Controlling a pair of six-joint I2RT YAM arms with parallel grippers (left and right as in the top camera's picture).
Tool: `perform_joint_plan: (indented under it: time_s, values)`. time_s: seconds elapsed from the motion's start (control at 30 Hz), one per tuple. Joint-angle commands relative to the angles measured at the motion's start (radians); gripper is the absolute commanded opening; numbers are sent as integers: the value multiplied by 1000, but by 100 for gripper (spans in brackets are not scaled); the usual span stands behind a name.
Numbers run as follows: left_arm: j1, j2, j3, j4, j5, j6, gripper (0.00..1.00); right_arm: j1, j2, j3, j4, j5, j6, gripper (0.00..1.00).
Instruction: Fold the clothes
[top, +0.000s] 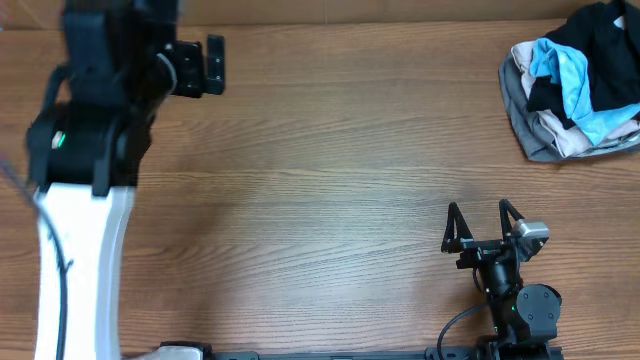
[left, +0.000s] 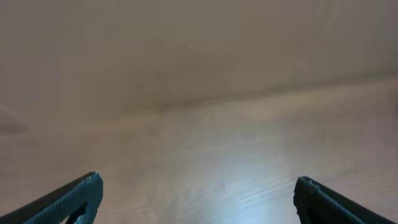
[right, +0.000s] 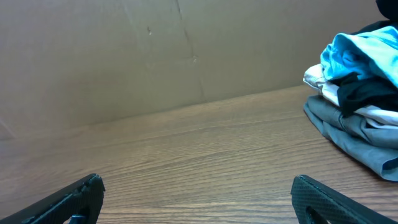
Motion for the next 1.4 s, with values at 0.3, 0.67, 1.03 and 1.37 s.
perform_joint_plan:
  time_s: [0.3,0.67,1.03,1.37]
  values:
    - [27,-482,-809,806,161,24,100,-3,-12,-10,3,10,-2,100]
    - [27,-885,-1347,966,164,35,100,-3,-12,-10,3,10,-2,100]
    - [26,-1225,-1724,1097,169,31,100,-3,-12,-10,3,10,-2,100]
    - [57,-1433,-1834,958,187,31,100,-3,-12,-10,3,10,-2,100]
